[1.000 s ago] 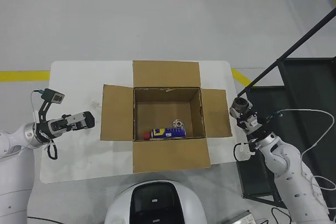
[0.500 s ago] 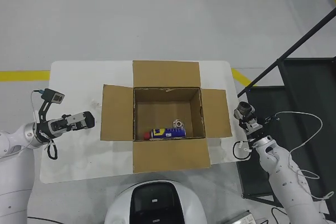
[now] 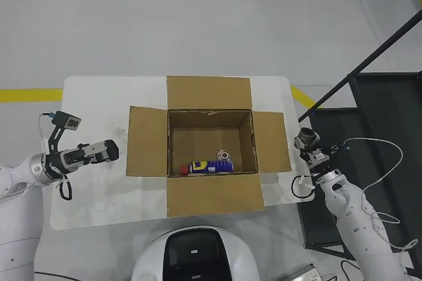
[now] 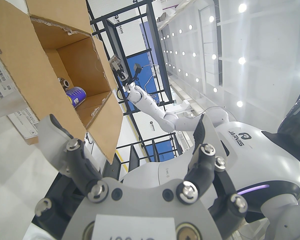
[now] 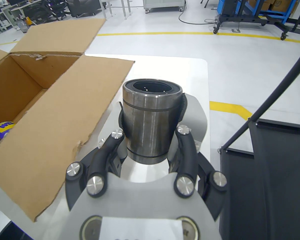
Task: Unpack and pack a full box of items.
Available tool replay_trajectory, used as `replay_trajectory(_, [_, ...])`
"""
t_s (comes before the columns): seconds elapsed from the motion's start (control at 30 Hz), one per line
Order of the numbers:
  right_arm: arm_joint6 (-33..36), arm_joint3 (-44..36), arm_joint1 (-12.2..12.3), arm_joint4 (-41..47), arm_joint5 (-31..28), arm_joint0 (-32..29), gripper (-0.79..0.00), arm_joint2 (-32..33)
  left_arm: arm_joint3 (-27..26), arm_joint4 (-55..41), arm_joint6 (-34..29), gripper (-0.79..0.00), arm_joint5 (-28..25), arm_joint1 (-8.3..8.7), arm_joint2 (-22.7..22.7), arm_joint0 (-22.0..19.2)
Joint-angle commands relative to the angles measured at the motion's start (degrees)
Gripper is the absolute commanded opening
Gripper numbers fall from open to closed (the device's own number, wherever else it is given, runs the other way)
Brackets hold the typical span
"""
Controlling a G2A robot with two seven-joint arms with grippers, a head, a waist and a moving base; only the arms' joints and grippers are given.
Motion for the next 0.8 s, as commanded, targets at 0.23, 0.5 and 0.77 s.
replay_trajectory(0.23, [1.4, 17.7, -2.8, 2.5, 1.3, 10.5, -0.785, -8.3, 0.0, 0.0, 0.0, 0.0, 0.0, 0.0, 0.0, 0.0])
replay_trajectory(0.5, [-4.7, 28.8, -5.2, 1.5, 1.2, 19.0, -0.785, -13.3, 0.0, 0.0, 0.0, 0.0, 0.0, 0.0, 0.0, 0.0])
replay_trajectory(0.77, [-8.9, 37.5, -7.2, -0.3, 2.7, 24.1, -0.785, -16.5, 0.0, 0.0, 0.0, 0.0, 0.0, 0.0, 0.0, 0.0])
